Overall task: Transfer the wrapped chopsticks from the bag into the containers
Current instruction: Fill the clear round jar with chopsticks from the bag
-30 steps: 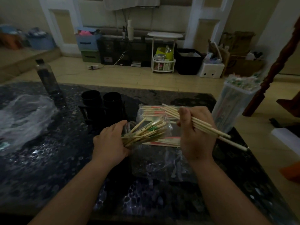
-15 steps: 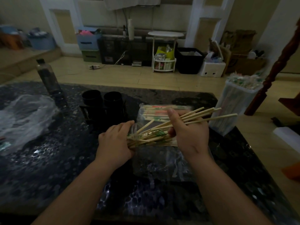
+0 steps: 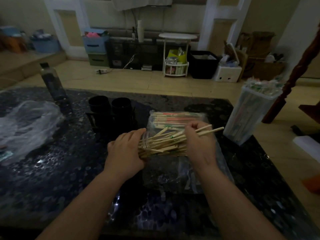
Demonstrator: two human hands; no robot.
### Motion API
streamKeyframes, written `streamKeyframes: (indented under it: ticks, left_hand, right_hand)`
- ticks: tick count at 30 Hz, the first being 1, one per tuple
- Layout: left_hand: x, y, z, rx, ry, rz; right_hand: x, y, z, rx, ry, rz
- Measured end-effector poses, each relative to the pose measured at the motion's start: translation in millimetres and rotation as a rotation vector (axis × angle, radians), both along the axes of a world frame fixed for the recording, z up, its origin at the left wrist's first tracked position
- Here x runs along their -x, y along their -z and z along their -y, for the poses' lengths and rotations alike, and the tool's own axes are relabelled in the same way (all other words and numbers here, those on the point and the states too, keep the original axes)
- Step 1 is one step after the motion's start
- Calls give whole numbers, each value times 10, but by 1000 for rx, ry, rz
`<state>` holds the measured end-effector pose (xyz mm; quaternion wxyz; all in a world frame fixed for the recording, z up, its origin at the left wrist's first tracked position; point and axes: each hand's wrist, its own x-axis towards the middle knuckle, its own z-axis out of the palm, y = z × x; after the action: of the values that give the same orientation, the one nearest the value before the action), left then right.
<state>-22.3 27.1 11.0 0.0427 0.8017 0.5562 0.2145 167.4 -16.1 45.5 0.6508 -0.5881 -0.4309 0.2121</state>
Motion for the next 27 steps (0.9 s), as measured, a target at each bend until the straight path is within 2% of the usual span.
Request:
streamKeyframes:
  ticks: [2,4,10,11,14,15,18,21,23,26,27]
  left_hand:
    - [-11,-10,-1,16,0,-4]
    - [-18,-22,3,37,0,-9]
    - [-8,-30,3,41,-12,2]
    - [-10,-30,4,41,-12,5]
    - [-17,-42,15,50,0,6]
    - [-20,-46,18,51,5,-1]
    - [-11,-52,19,59,0,-12]
    - [-1,-56,16,55,-14,2]
    - [-6,-53,13,50,-18,1]
    - [-17,-38,14,44,-19,9]
    - [-16,-36,14,39,-22,3]
  right_hand:
    - [14,11,6,84,-39,59]
    - [8,25,18,110,-67,-7]
    - [21,-38,58,-142,56,-241]
    - [13,-14,52,-136,50,-230]
    - [40,31,29,42,-30,27]
    - [45,62,30,79,-47,41]
    - [63,14,78,36,19,-102]
    - [43,-64,87,-102,129,-128]
    - [36,-41,57,-49,82,12]
    - [56,78,68,247,-127,468]
    - [55,117,63,293,-174,535]
